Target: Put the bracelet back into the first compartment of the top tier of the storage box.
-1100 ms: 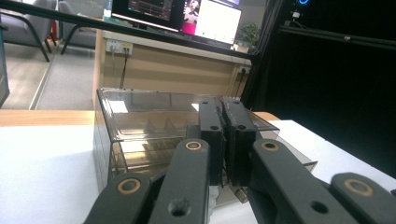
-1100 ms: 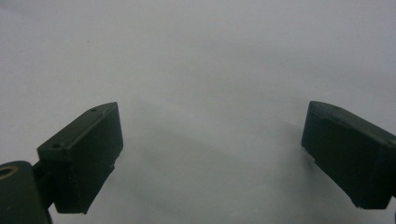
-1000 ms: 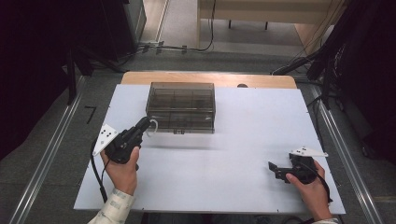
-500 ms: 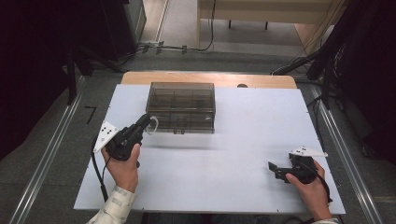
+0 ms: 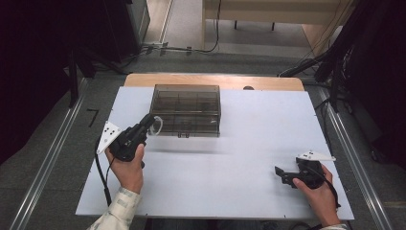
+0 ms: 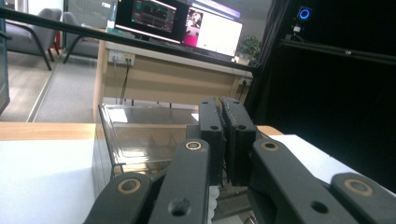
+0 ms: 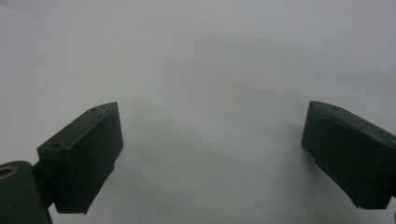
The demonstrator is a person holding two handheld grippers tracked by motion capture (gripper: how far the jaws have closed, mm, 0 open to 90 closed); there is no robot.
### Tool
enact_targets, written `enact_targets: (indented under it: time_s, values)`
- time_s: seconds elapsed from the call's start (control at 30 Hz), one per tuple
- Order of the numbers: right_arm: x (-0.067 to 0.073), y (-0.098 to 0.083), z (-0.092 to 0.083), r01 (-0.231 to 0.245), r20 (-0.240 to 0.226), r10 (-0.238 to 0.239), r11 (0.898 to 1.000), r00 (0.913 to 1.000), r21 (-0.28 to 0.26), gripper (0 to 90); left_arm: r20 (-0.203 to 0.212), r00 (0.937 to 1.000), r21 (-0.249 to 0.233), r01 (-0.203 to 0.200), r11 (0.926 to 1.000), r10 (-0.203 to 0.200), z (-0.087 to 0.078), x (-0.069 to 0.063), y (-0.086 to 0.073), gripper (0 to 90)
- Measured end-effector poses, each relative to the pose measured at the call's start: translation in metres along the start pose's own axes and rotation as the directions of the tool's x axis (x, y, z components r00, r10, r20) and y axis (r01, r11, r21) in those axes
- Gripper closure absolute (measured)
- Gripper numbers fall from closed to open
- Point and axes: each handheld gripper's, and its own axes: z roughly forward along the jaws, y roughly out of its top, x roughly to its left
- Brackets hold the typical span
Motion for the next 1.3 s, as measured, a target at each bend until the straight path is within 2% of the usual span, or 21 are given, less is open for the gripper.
enact_targets:
  time_s: [0.33,0.77,1.3]
  values:
    - [0.001,0.0,0.0,0.004,0.002,-0.004,1.0,1.0,0.004,3.8,0.003,1.0,-0.029,0.001,0.9996,-0.001,0.007,0.002,-0.002,88.8]
    - [0.001,0.0,0.001,0.009,0.004,-0.009,1.0,1.0,0.005,3.8,-0.011,0.9999,-0.014,0.004,0.9999,-0.004,0.018,0.007,-0.007,88.8]
    - [0.001,0.0,0.001,0.008,0.004,-0.008,1.0,1.0,0.007,3.8,-0.045,0.9989,0.06,-0.004,0.9982,0.007,0.033,0.017,-0.02,88.8]
